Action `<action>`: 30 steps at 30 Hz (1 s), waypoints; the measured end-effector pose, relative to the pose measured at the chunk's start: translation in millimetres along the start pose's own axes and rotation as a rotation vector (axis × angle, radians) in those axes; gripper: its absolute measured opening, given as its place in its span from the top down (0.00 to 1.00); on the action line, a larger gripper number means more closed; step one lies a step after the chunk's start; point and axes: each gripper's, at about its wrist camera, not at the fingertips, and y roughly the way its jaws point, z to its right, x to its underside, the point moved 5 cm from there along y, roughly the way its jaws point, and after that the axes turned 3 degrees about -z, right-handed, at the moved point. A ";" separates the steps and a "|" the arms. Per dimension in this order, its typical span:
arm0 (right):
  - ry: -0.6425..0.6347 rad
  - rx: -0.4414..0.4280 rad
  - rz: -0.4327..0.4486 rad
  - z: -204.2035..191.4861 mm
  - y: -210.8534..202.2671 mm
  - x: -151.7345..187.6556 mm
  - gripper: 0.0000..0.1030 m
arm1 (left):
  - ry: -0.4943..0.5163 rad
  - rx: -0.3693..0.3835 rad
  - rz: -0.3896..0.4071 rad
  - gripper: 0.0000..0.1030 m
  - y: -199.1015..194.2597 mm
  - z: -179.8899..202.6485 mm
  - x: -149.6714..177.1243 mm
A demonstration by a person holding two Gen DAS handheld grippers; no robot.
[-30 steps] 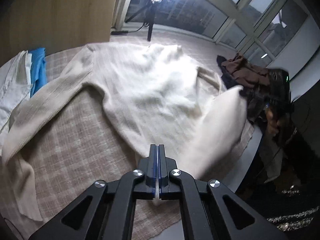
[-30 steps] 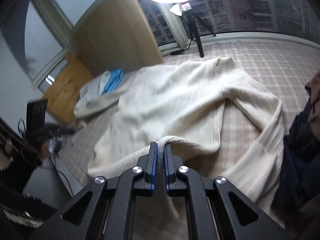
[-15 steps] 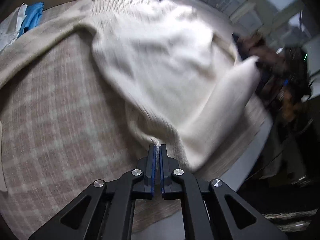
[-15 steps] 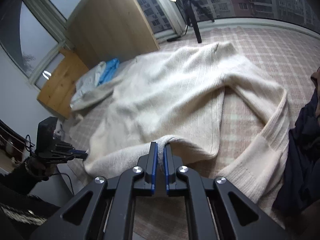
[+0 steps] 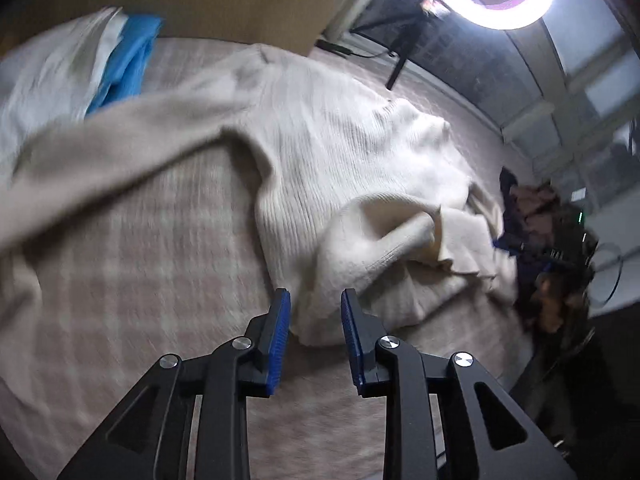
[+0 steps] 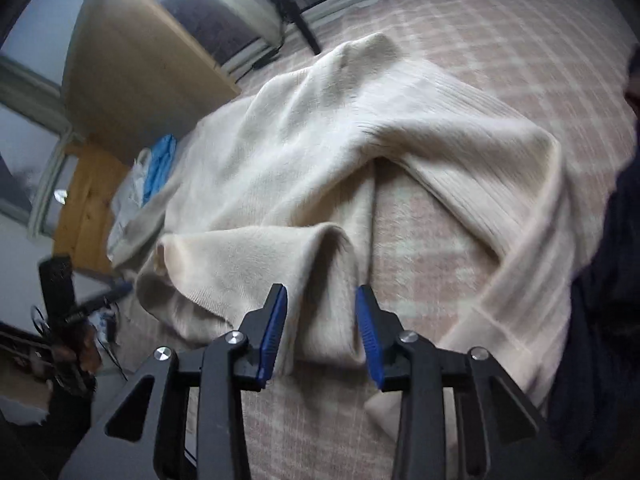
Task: Fold clothes
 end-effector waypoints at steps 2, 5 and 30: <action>0.043 -0.046 -0.016 5.0 -0.6 1.6 0.65 | -0.043 0.081 -0.028 0.77 6.3 18.3 9.1; 0.106 -0.108 -0.034 5.3 2.5 1.0 0.65 | -0.103 0.158 -0.083 0.70 27.0 40.0 8.3; 0.138 -0.092 -0.074 -27.9 20.1 1.8 0.59 | -0.494 0.016 0.031 0.52 28.8 26.5 -11.5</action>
